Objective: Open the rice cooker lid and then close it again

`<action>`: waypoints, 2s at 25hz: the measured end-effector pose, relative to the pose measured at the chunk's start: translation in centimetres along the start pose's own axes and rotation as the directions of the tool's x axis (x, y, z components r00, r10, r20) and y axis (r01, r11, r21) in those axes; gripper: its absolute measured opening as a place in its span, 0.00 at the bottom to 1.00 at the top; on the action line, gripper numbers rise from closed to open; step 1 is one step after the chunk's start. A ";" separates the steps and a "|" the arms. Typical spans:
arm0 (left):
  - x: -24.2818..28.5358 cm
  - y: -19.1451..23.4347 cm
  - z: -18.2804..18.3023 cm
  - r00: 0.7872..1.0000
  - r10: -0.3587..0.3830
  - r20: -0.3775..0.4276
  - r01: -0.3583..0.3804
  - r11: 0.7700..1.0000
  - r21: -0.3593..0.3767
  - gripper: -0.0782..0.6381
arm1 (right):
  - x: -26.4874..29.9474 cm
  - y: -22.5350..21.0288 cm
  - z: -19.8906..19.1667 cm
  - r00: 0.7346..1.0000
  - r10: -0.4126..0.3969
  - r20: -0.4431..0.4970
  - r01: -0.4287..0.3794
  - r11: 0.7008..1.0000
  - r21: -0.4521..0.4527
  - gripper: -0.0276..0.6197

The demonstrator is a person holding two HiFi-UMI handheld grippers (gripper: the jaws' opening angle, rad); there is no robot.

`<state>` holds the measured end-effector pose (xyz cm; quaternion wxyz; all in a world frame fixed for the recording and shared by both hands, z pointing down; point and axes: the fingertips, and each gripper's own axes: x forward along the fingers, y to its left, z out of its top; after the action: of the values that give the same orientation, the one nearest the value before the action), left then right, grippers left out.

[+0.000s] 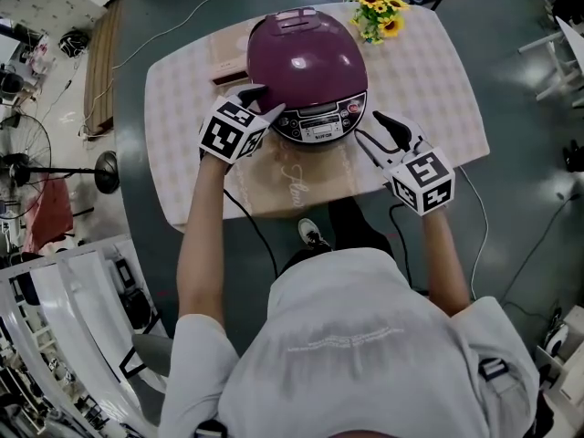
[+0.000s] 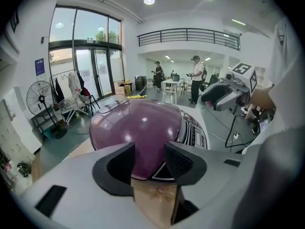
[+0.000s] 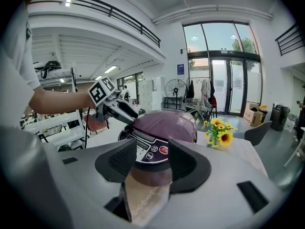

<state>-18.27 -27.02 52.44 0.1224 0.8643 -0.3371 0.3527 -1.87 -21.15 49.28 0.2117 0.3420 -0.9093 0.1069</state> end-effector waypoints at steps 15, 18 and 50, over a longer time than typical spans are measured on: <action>0.7 -0.5 -0.4 0.985 -0.046 -0.165 0.057 0.996 0.061 0.36 | 0.3 0.4 0.1 1.000 -0.003 -0.004 0.003 1.000 0.003 0.38; 0.7 -0.5 -0.4 0.980 -0.043 -0.194 0.058 0.996 0.072 0.36 | 0.3 0.5 0.0 1.000 -0.004 -0.005 0.004 1.000 0.006 0.38; -7.3 -0.1 0.5 0.890 0.254 0.379 -0.196 0.963 -0.184 0.13 | -7.0 -1.2 7.7 0.958 -0.233 0.169 0.252 0.962 -0.103 0.34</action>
<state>-21.73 -23.58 47.03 0.0698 0.8621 -0.4769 0.1562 1.26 -20.62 39.32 0.1726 0.4445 -0.8790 -0.0034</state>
